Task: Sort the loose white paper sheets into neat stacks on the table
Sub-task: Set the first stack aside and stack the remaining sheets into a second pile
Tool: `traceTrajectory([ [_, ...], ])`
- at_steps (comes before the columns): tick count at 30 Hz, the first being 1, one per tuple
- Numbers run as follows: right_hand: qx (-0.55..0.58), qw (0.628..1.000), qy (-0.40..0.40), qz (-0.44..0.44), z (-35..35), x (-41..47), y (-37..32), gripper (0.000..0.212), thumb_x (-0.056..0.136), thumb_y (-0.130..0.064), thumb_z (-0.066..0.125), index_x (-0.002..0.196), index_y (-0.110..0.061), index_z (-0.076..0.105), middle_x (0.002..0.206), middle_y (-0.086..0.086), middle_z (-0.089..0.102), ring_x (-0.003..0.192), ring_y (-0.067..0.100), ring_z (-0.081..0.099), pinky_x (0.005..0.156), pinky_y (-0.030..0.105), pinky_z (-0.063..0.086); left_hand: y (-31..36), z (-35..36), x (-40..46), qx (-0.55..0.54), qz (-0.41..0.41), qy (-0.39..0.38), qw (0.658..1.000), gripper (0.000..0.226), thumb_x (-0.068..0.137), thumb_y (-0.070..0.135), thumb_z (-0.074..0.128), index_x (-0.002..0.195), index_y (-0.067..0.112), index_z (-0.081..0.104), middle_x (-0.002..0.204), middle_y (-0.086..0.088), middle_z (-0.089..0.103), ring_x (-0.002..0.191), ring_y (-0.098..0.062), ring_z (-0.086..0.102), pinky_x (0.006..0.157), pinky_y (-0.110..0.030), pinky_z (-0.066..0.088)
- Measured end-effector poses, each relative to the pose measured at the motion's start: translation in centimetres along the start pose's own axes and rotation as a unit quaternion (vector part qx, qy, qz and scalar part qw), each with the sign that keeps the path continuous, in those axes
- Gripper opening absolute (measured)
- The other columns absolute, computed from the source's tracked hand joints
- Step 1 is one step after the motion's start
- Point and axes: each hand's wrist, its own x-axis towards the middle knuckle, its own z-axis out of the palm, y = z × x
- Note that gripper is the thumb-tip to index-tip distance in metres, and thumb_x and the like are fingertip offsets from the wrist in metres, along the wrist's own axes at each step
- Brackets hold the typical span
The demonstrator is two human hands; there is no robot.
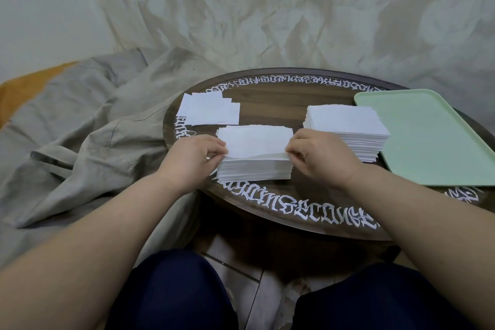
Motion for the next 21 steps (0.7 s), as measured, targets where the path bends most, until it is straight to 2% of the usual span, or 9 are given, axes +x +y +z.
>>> traceTrajectory([
  [5,-0.005,1.000,0.011,0.005,-0.23,-0.08,0.15,0.013,0.085,-0.012,0.062,0.077,-0.008,0.073,0.085,0.007,0.066,0.070,0.029,0.063,0.061,0.034,0.052,0.03,-0.06,0.06,0.015,0.024,0.007,1.000,0.012,0.084,0.011,0.070,0.092,0.014,0.078,0.105,0.001,0.072,0.097,-0.018,0.067,0.090,-0.023,0.043],
  [12,-0.021,0.999,-0.026,-0.005,0.06,-0.50,0.22,0.019,0.087,-0.016,0.057,0.077,-0.009,0.071,0.085,0.006,0.066,0.070,0.029,0.062,0.061,0.037,0.052,0.06,0.14,-0.14,0.012,0.021,-0.005,1.000,0.013,0.086,0.014,0.068,0.095,0.016,0.077,0.109,0.003,0.070,0.101,-0.017,0.065,0.093,-0.028,0.047],
  [18,-0.034,0.997,-0.075,0.012,-0.38,-0.09,0.00,0.026,0.088,-0.037,0.060,0.099,-0.015,0.067,0.102,0.002,0.061,0.086,0.027,0.060,0.072,0.037,0.050,0.16,0.17,-0.10,0.018,0.020,-0.011,1.000,0.017,0.076,0.023,0.078,0.092,0.015,0.077,0.105,0.003,0.070,0.096,-0.015,0.065,0.089,-0.028,0.049],
  [21,-0.036,0.996,-0.085,0.013,-0.41,0.00,0.01,0.023,0.090,-0.036,0.057,0.100,-0.017,0.067,0.104,0.001,0.061,0.090,0.026,0.060,0.073,0.034,0.049,0.13,0.26,0.02,0.012,0.023,-0.016,1.000,0.021,0.071,0.023,0.082,0.089,0.014,0.076,0.102,0.002,0.070,0.092,-0.016,0.065,0.087,-0.030,0.050],
])
